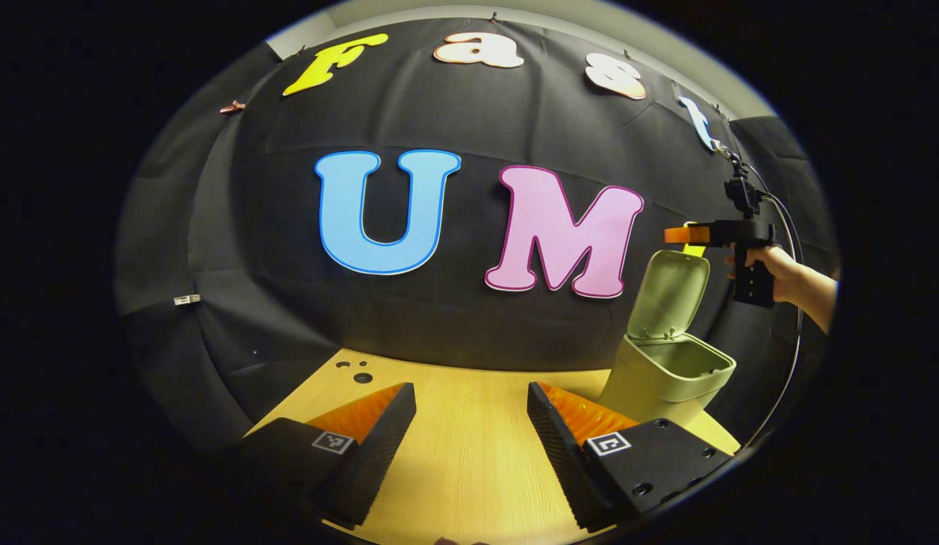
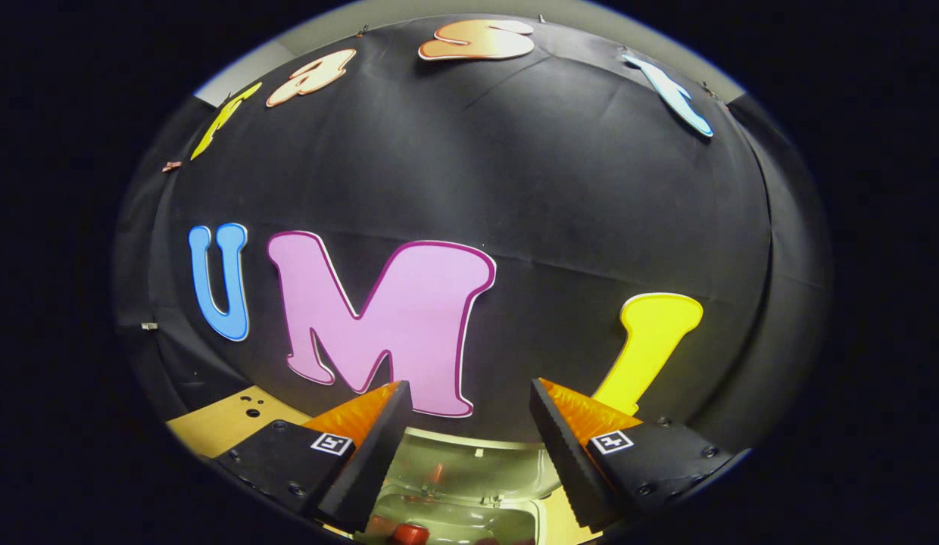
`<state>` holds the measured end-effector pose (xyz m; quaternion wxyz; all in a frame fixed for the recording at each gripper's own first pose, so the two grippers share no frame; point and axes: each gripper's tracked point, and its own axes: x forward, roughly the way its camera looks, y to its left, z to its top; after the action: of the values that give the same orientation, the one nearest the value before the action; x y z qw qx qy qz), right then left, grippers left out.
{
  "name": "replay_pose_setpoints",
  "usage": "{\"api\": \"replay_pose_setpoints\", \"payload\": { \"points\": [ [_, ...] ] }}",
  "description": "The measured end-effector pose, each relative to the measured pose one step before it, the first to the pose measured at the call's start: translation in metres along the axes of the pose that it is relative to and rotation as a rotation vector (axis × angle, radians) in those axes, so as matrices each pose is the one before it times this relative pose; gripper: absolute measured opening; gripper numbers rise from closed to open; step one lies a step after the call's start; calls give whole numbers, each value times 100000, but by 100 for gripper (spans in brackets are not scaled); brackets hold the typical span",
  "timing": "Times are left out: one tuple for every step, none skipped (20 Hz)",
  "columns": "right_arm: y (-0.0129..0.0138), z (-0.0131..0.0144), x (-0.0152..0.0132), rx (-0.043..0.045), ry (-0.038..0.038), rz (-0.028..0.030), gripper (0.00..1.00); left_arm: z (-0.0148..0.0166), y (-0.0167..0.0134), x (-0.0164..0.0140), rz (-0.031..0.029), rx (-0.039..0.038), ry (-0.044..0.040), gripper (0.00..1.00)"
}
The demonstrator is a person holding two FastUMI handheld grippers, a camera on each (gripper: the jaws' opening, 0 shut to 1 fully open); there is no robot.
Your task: Press the lid of the desktop garbage bin to open it, pick up the crumpled paper on the desktop and throw it into the bin, then pick up the pop can on the desktop and drop it into the bin, and finally close the garbage bin lid.
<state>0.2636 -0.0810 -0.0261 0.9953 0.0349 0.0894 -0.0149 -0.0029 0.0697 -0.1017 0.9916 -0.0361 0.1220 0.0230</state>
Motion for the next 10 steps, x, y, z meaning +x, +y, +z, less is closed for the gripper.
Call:
{"api": "replay_pose_setpoints", "payload": {
  "points": [
    [-80,-315,236,-974,854,-492,98,8,6,-169,31,132,-101,96],
    [-60,-232,205,-268,502,-271,98,-16,-32,-100,168,278,-50,96],
    [-14,-174,206,-165,810,-267,98,-24,34,-110,22,247,44,96],
    [-23,-166,45,343,514,299,98,-3,-57,-47,21,164,62,96],
    [137,-108,12,1244,515,172,98,-13,-36,-37,-137,24,17,96],
    [1,-164,-121,1423,1098,266,98,-36,-134,-22,-225,-16,-31,96],
    [118,-340,-213,1667,1700,749,98,73,-128,-7,-206,-20,-69,96],
    [211,-459,-341,1693,2132,983,98,8,-125,-76,-282,-37,-63,96],
    [144,-347,-413,1183,1396,783,98,48,-205,-9,-320,-10,-118,96],
    [-10,-156,-466,477,750,255,98,51,-162,-26,-407,54,-13,96]
  ]
}}
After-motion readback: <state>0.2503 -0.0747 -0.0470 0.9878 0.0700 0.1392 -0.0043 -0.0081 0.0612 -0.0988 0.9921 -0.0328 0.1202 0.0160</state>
